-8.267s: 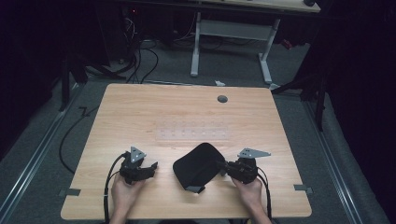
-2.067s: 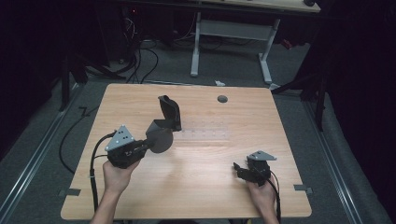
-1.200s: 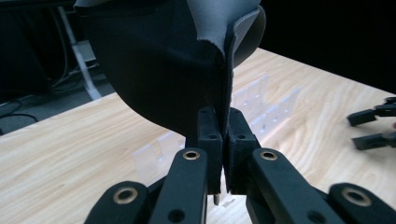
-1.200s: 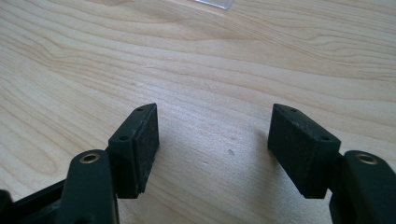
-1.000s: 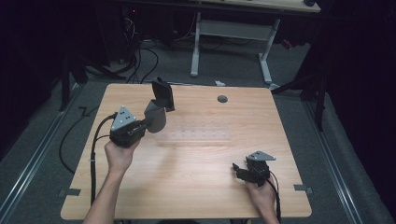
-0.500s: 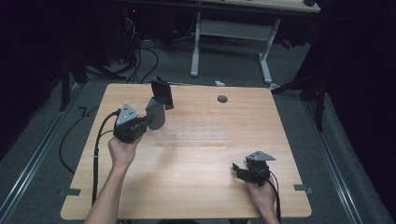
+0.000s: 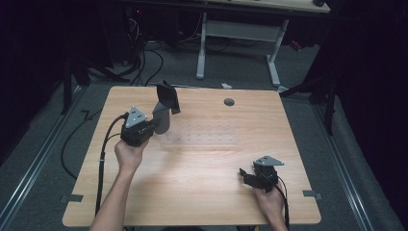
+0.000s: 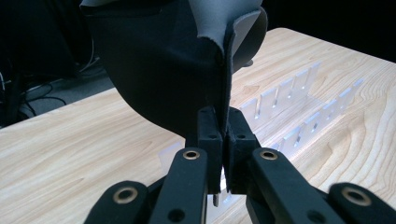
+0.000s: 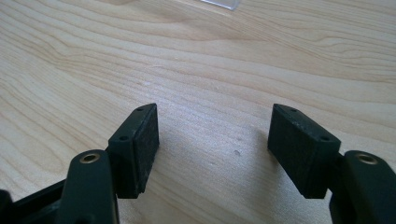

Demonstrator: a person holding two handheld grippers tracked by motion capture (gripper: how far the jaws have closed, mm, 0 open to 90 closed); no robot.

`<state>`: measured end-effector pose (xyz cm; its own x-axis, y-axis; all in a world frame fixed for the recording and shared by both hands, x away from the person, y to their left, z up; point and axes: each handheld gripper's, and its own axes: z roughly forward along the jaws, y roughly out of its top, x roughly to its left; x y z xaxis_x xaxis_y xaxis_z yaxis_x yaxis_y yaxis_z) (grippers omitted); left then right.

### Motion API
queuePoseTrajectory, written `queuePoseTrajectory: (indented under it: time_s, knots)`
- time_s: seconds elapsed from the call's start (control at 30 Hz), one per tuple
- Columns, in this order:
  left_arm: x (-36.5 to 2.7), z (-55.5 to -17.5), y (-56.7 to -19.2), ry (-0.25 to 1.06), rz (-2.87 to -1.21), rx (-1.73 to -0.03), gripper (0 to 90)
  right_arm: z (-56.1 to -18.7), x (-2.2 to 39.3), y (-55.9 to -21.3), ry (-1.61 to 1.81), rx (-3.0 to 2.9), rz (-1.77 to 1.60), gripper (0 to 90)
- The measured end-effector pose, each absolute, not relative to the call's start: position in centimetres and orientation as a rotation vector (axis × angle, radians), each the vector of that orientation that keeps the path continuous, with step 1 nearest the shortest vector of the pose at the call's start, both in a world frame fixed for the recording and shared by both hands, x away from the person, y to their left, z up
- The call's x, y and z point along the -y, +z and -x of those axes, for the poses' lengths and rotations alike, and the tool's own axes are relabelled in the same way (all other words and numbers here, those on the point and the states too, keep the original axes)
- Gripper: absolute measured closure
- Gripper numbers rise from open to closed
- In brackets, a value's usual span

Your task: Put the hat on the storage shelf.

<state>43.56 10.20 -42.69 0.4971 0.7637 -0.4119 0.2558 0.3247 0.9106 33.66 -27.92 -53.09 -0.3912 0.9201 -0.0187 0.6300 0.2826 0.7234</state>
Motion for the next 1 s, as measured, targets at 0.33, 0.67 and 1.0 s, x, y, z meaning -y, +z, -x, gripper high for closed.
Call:
queuePoseTrajectory:
  time_s: [0.33,0.67,1.0]
  knots:
    - [-9.8,-43.9,-43.5,0.414,-1.234,-1.070,87.5,-33.6,27.9,-53.1,0.893,-2.122,-1.390,34.1]
    - [-9.5,-44.1,-43.4,0.391,-1.202,-1.081,87.5,-33.6,27.9,-53.1,0.894,-2.123,-1.390,34.0]
    - [-9.3,-44.0,-44.4,0.386,-1.221,-1.100,87.4,-33.6,27.9,-53.1,0.893,-2.124,-1.389,34.0]
